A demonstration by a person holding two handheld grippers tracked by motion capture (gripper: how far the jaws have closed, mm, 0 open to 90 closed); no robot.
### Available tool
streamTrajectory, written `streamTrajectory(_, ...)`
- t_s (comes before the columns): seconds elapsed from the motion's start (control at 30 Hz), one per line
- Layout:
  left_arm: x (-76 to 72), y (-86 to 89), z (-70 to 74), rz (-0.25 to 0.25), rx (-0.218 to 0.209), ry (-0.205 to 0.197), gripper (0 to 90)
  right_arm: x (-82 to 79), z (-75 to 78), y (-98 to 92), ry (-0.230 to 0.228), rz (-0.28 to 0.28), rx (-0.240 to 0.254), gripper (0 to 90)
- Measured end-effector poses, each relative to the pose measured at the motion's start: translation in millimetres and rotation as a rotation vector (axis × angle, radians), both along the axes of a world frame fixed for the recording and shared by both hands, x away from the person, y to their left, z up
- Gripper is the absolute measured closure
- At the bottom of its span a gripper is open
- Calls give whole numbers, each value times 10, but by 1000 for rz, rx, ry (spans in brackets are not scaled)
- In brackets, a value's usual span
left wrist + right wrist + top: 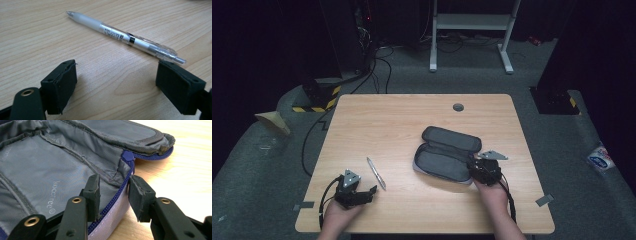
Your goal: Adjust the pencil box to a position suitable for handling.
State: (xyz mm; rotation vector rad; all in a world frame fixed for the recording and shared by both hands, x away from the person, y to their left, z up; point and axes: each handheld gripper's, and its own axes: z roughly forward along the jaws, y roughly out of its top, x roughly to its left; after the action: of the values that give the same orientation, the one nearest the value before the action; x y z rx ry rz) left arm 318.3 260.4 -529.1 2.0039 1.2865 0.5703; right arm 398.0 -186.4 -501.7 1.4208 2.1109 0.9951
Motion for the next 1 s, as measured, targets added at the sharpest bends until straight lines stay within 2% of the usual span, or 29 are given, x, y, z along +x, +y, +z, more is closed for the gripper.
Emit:
streamTrajectory(0.27, 0, 0, 0, 0, 0, 0, 174, 52, 17, 93, 3, 31, -35, 631)
streamTrajectory(0.53, 0, 0, 0, 0, 0, 0, 174, 123, 4, 89, 9, 39, -37, 679)
streamTrajectory(1.0, 1, 0, 0, 0, 0, -1, 174, 84, -8, 173, -3, 79, -53, 701)
